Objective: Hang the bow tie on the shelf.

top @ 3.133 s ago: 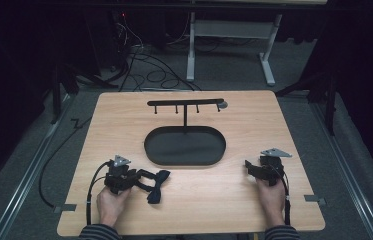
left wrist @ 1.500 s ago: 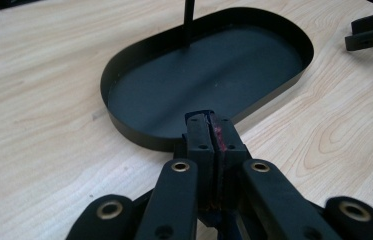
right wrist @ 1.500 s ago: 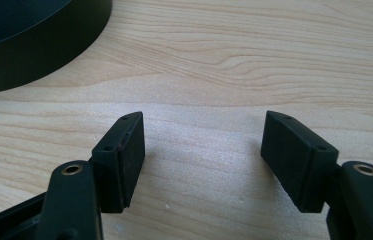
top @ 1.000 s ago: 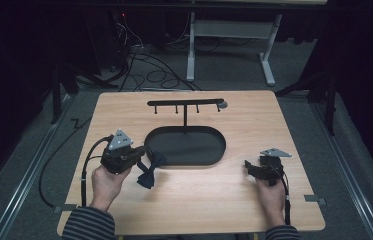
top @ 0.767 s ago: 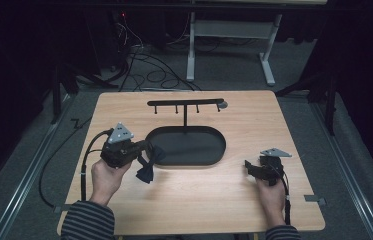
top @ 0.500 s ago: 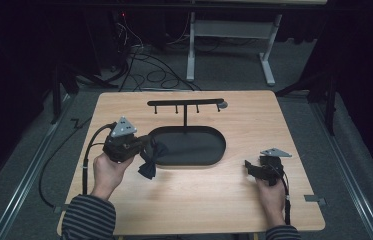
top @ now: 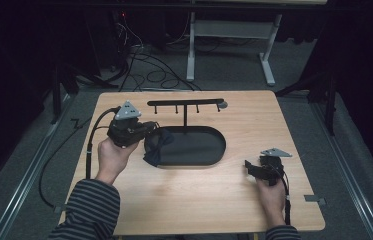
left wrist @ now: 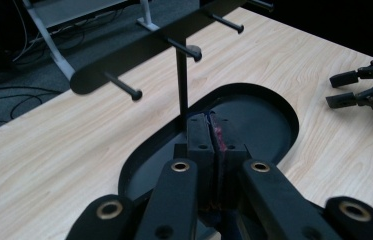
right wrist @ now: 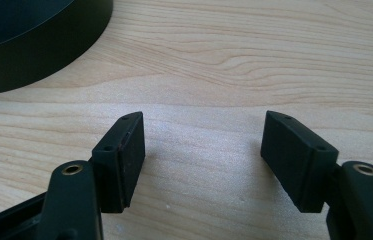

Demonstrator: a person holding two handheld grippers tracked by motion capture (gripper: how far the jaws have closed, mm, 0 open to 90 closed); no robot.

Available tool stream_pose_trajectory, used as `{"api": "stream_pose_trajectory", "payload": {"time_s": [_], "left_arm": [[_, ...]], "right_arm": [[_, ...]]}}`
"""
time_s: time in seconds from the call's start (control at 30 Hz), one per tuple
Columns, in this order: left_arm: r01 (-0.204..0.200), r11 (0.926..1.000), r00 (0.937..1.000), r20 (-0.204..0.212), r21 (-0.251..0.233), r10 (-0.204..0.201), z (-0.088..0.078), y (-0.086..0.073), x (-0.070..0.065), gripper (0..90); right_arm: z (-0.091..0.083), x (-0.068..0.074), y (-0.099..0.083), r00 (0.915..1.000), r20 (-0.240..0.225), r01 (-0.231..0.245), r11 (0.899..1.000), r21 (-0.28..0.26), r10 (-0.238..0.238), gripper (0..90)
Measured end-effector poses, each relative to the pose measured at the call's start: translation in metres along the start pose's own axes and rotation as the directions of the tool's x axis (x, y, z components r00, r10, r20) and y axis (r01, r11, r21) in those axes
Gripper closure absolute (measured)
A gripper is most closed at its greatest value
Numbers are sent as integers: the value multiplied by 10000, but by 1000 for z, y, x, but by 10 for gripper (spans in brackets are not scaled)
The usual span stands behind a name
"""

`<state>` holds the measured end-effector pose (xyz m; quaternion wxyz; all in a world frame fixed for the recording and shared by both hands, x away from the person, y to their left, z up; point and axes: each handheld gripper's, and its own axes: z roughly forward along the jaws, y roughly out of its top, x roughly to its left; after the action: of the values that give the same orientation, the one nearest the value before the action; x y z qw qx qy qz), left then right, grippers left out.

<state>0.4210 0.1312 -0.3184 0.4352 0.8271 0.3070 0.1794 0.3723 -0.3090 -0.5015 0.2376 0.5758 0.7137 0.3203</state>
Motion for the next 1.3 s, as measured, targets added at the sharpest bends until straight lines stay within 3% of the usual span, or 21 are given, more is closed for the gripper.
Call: {"api": "stream_pose_trajectory", "payload": {"time_s": [0.67,1.0,1.3], "left_arm": [[42,10000,9993,-365,77,-39,23,34,20,882],[160,9992,9971,-755,379,-131,41,38,31,879],[245,9985,9947,-1010,499,-193,45,36,38,869]], "right_arm": [[0,-1,0,10000,-20,15,10000,-38,-15,354],[0,-1,0,10000,-40,5,10000,-42,-5,354],[0,-1,0,10000,-30,11,10000,-38,-11,354]]}}
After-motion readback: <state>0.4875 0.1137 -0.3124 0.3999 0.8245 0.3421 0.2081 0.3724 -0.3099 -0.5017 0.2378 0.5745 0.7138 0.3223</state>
